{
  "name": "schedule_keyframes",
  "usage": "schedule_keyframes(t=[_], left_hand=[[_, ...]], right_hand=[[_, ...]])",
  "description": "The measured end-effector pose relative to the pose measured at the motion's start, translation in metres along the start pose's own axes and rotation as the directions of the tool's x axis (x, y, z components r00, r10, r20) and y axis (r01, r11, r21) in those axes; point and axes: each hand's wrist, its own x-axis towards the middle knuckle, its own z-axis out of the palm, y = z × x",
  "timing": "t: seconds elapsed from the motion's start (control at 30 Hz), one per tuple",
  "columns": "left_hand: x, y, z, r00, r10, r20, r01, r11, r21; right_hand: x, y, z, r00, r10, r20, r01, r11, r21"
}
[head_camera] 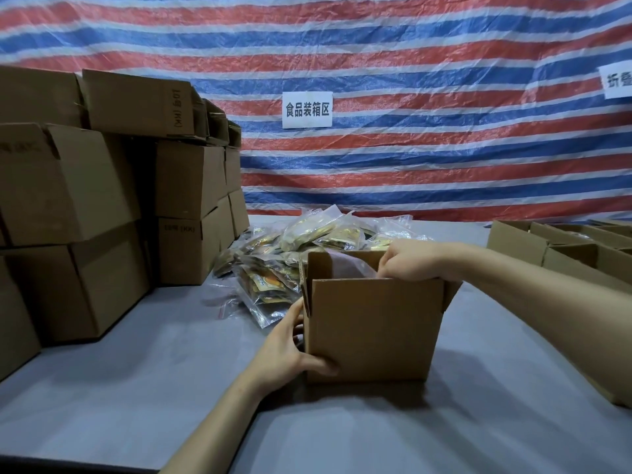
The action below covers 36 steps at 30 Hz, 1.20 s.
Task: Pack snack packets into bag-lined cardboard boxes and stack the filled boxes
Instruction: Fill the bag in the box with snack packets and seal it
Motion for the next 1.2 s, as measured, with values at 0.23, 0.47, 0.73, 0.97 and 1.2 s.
schedule_keyframes(t=[0.23, 0.47, 0.73, 0.97, 1.2], left_hand=[[-0.002, 0.001, 0.000, 1.000, -0.002, 0.000, 0.002, 1.000, -0.006], [-0.002, 0.002, 0.001, 1.000, -0.004, -0.001, 0.004, 1.000, -0.010], [-0.003, 0.003, 0.001, 1.000, -0.010, 0.006, 0.010, 1.000, -0.011], [-0.004, 0.001, 0.001, 1.000, -0.027, 0.002, 0.027, 1.000, -0.010], [-0.003, 0.002, 0.001, 1.000, -0.010, 0.002, 0.010, 1.000, 0.002]], right_hand=[[-0.007, 0.004, -0.015, 0.985, -0.147, -0.088, 0.163, 0.964, 0.209], [-0.014, 0.024, -0.021, 0.988, -0.042, -0.151, 0.120, 0.822, 0.556], [-0.032, 0.038, -0.028, 0.984, -0.146, 0.106, 0.054, 0.798, 0.600], [-0.028, 0.038, -0.016, 0.998, 0.006, 0.057, -0.037, 0.820, 0.572], [-0.015, 0.019, -0.003, 0.984, 0.092, -0.150, -0.068, 0.985, 0.160]])
